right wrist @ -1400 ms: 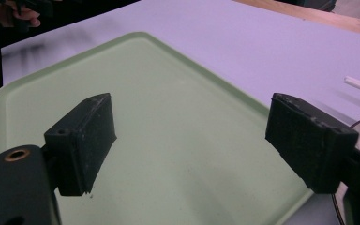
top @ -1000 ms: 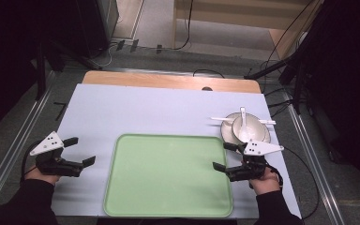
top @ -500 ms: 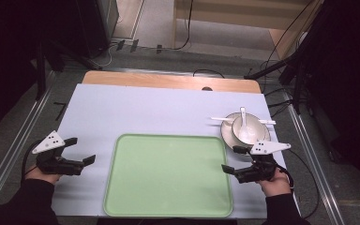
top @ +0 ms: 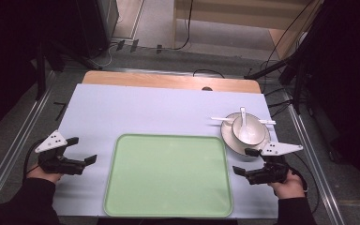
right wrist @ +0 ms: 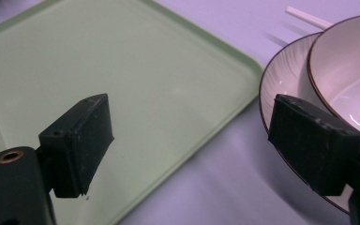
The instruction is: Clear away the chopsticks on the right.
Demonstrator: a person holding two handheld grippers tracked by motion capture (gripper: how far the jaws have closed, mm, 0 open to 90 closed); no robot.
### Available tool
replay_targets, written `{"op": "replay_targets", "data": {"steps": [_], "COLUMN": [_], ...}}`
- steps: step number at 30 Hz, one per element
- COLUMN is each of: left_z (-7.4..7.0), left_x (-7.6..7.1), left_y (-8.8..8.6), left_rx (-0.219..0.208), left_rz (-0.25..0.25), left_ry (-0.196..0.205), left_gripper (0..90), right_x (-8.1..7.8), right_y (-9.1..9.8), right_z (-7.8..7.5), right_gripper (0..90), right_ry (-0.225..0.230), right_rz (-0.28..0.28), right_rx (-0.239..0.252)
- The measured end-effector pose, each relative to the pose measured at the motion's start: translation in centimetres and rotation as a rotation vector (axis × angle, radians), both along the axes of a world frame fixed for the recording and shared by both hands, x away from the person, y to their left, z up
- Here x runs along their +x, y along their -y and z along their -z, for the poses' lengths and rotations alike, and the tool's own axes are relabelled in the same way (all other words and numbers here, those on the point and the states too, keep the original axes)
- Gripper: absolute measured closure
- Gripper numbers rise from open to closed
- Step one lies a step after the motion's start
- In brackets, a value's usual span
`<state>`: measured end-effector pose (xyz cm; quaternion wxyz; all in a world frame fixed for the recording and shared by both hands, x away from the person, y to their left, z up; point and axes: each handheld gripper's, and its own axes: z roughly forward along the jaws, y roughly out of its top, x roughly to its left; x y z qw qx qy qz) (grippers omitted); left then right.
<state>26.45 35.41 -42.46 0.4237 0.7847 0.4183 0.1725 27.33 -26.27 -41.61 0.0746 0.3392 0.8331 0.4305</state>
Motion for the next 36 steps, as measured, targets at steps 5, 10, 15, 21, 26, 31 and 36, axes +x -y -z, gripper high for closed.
{"op": "replay_targets", "data": {"steps": [5, 10, 15, 21, 26, 31, 36], "left_z": [0.1, 0.2, 0.2, 0.2, 0.3, 0.3, 0.3], "left_x": [0.1, 0.1, 0.1, 0.2, 0.3, 0.3, 0.3], "left_y": [0.0, 0.1, 0.1, 0.2, 0.3, 0.5, 0.5], "left_rx": [0.017, 0.021, 0.029, 0.033, 0.043, 0.050, 0.059], "left_rz": [-0.020, -0.023, -0.027, -0.040, -0.046, -0.041, -0.056], "left_ry": [-0.019, -0.023, -0.029, -0.051, -0.058, -0.060, -0.075], "left_gripper": [0.0, 0.0, 0.0, 0.0, 0.0, 0.0, 0.0], "right_x": [0.0, 0.0, -0.1, 0.0, 0.2, 0.6, 1.2], "right_y": [0.9, 2.2, 3.4, 4.3, 5.0, 5.5, 5.6], "right_z": [0.1, 0.1, 0.1, 0.0, -0.1, -0.4, -0.8], "right_gripper": [14.6, 14.7, 14.7, 14.6, 14.6, 14.6, 14.6], "right_ry": [-0.027, -0.056, -0.066, -0.067, -0.076, -0.070, -0.073], "right_rz": [0.034, 0.097, 0.141, 0.204, 0.236, 0.267, 0.300], "right_rx": [-0.004, 0.000, 0.004, -0.003, 0.002, -0.003, 0.000]}}
